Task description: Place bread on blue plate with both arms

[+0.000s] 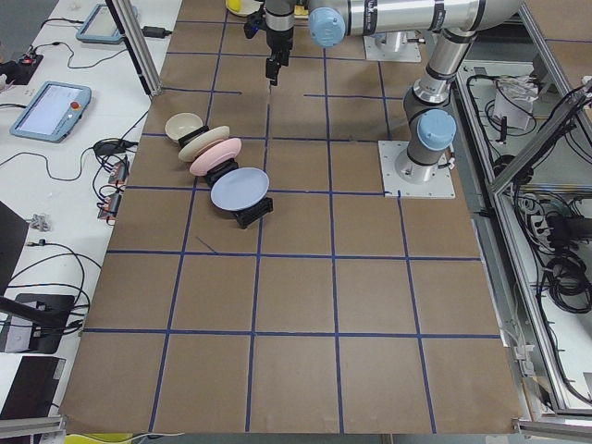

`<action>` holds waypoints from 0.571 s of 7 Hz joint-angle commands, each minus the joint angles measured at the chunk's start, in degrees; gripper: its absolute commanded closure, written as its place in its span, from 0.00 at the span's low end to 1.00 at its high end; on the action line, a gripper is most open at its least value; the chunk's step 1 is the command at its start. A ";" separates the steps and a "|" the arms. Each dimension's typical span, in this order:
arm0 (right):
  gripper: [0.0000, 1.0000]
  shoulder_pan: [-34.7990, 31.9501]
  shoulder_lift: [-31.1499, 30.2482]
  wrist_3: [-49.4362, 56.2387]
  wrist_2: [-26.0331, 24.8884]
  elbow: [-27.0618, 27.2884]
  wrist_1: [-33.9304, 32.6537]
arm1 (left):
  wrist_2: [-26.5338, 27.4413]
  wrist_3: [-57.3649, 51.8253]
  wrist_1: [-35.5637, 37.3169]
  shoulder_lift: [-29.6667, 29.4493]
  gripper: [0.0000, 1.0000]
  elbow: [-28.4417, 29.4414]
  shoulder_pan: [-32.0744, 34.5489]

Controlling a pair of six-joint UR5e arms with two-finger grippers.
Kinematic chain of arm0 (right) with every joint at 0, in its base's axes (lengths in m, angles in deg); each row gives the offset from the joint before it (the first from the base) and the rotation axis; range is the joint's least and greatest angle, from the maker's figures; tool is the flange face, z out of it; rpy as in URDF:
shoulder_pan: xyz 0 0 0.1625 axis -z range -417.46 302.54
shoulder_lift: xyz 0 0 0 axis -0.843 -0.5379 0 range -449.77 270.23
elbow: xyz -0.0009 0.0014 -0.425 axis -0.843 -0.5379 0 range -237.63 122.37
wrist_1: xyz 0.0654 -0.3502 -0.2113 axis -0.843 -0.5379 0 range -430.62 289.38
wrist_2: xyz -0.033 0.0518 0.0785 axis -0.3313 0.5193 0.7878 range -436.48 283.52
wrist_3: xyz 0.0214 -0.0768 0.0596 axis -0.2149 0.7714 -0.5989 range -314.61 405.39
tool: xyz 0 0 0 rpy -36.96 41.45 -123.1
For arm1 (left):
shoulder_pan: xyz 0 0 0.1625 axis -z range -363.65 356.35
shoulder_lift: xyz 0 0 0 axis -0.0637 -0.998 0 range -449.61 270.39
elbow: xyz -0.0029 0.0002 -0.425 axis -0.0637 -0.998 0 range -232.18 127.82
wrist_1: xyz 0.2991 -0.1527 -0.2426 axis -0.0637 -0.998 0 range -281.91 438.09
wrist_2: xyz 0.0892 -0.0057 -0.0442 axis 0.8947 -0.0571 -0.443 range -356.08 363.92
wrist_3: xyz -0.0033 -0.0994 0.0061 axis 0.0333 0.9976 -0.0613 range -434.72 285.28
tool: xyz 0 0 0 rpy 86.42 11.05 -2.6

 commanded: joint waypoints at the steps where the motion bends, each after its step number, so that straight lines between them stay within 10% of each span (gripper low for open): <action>1: 0.08 0.08 2.14 0.00 -0.01 -0.08 -2.69 | 0.00 0.00 0.01 0.05 0.00 0.00 -0.03; 3: 0.08 1.13 3.12 0.00 0.08 0.19 -3.59 | -0.08 0.00 0.01 0.14 0.00 0.00 0.05; 4: 0.44 1.14 2.86 -0.35 0.08 0.19 -3.59 | 0.00 0.00 0.01 0.14 0.00 0.00 -0.03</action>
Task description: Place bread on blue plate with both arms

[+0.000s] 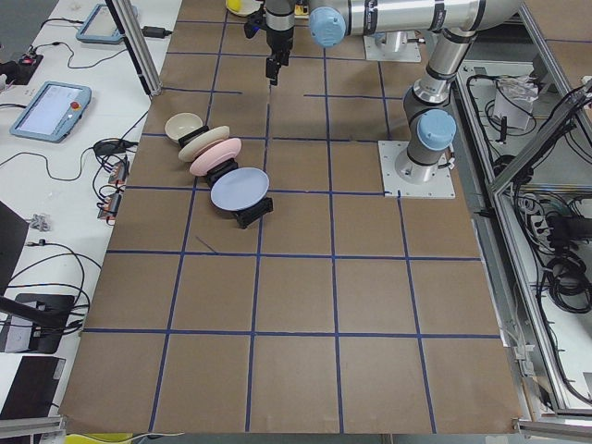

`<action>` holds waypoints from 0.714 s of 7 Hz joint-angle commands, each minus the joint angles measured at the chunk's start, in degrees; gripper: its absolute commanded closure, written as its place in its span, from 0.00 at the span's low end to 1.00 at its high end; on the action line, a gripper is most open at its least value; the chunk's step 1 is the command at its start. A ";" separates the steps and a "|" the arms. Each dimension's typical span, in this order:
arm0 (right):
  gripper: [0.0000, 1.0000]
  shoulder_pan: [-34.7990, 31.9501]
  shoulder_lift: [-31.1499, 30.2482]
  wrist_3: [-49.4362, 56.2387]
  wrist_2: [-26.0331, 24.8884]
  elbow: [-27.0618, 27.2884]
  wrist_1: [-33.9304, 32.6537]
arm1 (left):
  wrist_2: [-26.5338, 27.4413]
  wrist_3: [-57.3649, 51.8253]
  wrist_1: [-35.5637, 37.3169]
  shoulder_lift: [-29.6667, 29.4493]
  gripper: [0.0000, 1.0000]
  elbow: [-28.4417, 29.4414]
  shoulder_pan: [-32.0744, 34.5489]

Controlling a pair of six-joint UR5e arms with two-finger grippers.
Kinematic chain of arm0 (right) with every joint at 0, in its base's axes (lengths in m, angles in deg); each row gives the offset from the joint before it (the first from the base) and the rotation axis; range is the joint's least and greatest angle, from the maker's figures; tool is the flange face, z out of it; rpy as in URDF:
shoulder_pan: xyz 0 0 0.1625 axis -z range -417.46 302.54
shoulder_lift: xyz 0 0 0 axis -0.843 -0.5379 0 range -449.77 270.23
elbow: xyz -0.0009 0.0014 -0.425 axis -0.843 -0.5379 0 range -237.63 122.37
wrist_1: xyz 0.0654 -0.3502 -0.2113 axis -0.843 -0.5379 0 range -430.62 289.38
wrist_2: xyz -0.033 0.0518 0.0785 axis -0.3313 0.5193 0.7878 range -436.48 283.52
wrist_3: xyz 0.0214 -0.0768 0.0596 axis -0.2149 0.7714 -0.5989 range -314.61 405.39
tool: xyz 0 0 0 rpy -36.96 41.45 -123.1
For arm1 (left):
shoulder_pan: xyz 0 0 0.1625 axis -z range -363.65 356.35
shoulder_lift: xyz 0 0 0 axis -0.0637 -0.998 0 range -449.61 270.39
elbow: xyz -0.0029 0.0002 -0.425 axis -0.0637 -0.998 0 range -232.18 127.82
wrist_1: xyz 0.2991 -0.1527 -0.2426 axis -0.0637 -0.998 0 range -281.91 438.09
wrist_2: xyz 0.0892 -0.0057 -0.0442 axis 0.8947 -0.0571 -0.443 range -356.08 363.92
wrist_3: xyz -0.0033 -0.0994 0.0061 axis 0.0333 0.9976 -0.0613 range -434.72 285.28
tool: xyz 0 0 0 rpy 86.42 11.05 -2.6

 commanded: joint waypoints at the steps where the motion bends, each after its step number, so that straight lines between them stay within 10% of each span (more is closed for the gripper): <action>1: 0.93 0.23 -0.11 -0.46 0.03 0.05 -0.20 | 0.04 0.00 0.02 -0.05 0.00 0.00 0.03; 5: 0.95 -0.12 -3.51 -0.81 -0.23 -0.30 1.81 | 0.04 -0.52 6.04 -2.23 0.00 -0.60 -0.76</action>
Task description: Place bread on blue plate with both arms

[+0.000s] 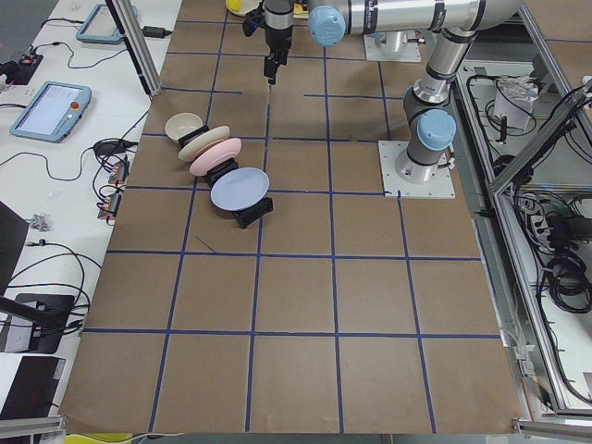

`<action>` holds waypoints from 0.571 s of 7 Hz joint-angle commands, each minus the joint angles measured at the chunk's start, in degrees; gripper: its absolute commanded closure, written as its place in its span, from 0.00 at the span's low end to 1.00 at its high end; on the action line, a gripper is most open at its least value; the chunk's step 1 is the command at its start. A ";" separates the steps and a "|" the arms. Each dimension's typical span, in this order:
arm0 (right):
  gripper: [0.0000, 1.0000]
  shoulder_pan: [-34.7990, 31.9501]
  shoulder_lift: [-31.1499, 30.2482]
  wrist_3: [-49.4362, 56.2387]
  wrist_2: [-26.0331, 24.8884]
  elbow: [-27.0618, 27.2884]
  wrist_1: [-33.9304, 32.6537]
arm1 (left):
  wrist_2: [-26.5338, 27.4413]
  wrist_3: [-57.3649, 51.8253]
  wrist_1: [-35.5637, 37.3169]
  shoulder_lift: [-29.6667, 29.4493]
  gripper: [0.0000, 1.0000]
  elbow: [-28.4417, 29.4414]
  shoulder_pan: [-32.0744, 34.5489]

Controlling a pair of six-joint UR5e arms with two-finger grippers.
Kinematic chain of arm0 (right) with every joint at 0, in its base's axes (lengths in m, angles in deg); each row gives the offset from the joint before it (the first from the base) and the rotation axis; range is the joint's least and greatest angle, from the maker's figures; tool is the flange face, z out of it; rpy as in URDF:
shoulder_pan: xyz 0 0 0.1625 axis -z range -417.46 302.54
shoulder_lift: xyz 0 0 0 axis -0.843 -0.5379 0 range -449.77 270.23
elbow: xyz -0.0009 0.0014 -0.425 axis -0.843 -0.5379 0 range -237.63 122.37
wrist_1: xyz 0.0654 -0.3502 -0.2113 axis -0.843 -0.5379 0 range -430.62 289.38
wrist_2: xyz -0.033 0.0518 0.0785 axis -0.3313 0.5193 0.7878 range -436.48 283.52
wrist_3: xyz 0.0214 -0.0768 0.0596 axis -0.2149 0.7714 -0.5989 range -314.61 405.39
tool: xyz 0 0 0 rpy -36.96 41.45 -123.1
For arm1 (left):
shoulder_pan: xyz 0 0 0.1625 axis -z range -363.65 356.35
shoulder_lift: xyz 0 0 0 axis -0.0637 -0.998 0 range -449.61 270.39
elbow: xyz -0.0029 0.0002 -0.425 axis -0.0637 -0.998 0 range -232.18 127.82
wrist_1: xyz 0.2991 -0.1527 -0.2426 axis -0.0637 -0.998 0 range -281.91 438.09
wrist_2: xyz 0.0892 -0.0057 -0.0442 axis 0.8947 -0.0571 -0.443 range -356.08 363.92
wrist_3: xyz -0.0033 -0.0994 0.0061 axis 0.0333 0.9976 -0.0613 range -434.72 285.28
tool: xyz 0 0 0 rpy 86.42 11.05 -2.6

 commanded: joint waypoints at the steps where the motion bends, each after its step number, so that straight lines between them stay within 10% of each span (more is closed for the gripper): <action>1: 0.95 -0.54 -6.70 -0.87 -1.50 -0.57 5.48 | 0.05 -1.03 5.70 -3.67 0.00 -0.74 -2.24; 4: 0.94 -3.95 -15.33 -1.66 -1.42 -4.43 15.69 | 0.58 -14.06 5.72 -7.37 0.00 -0.04 -16.54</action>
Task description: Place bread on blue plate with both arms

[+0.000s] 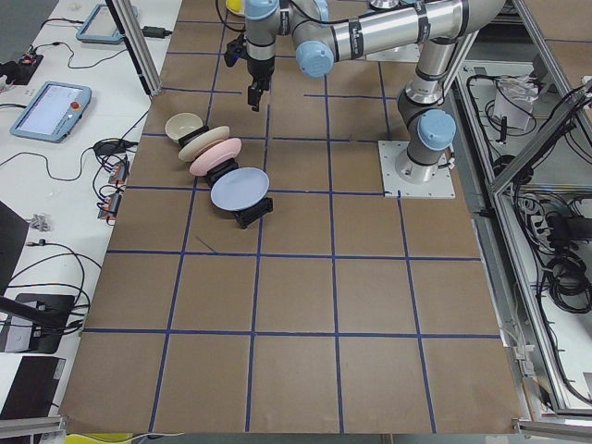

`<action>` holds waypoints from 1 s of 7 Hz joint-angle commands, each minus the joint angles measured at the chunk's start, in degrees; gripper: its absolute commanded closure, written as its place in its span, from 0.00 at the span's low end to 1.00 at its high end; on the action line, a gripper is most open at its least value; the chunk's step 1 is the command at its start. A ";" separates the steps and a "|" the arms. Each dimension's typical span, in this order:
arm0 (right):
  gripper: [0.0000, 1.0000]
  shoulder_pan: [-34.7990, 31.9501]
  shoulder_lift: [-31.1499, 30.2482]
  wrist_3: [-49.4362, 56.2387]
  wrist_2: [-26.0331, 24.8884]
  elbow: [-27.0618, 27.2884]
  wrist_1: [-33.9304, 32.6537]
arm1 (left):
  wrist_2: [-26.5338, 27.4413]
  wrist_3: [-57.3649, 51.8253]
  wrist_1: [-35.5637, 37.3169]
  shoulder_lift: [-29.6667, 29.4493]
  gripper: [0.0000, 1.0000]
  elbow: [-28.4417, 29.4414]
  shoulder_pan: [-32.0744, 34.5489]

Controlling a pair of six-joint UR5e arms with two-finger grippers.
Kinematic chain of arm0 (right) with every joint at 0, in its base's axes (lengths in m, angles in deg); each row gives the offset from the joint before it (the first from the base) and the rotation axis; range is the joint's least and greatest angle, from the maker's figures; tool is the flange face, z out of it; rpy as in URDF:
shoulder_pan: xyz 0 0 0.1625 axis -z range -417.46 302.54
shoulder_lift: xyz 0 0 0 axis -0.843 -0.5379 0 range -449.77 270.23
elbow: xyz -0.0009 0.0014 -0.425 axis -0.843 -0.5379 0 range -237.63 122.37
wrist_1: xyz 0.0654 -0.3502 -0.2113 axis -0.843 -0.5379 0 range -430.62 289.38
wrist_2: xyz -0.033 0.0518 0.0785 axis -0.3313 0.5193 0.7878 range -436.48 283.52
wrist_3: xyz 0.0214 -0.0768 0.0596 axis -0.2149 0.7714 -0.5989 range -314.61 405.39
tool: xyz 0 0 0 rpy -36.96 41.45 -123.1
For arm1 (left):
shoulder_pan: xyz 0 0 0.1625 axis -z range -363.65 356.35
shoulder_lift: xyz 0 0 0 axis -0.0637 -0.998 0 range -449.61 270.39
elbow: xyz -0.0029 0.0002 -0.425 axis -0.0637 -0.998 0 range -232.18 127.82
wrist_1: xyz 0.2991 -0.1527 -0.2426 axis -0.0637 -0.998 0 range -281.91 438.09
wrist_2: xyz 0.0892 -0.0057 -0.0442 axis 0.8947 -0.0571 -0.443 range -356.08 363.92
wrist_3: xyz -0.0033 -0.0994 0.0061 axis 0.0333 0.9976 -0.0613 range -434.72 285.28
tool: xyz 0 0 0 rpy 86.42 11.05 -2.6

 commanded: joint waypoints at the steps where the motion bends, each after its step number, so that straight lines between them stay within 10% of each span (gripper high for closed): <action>1: 0.94 -4.53 -6.73 -1.63 -0.08 -3.99 8.03 | 0.39 -10.99 0.62 -5.18 0.00 0.73 -10.28; 7: 0.92 -21.41 -15.21 -19.71 0.71 -10.40 15.88 | -1.53 -20.96 3.18 -30.06 0.00 21.53 -14.02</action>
